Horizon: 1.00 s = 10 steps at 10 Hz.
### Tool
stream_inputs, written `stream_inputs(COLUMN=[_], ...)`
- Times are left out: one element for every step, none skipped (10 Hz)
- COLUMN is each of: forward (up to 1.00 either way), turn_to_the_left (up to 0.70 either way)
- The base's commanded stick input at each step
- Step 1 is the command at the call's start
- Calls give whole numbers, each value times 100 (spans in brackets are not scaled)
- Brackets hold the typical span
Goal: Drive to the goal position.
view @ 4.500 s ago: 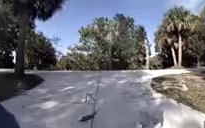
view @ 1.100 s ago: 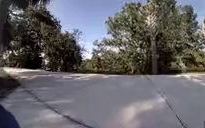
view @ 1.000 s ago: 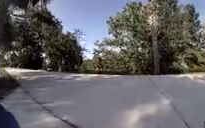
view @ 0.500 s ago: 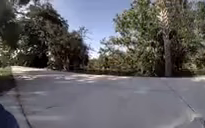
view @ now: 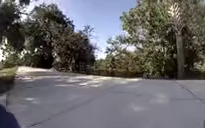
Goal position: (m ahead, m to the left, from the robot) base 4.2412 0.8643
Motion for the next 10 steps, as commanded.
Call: stream_inputs(forward=[100,100,100,100,100,100,100,100,100,100], turn_to_the_left=[27,27,27,27,27,27,27,27,27,27])
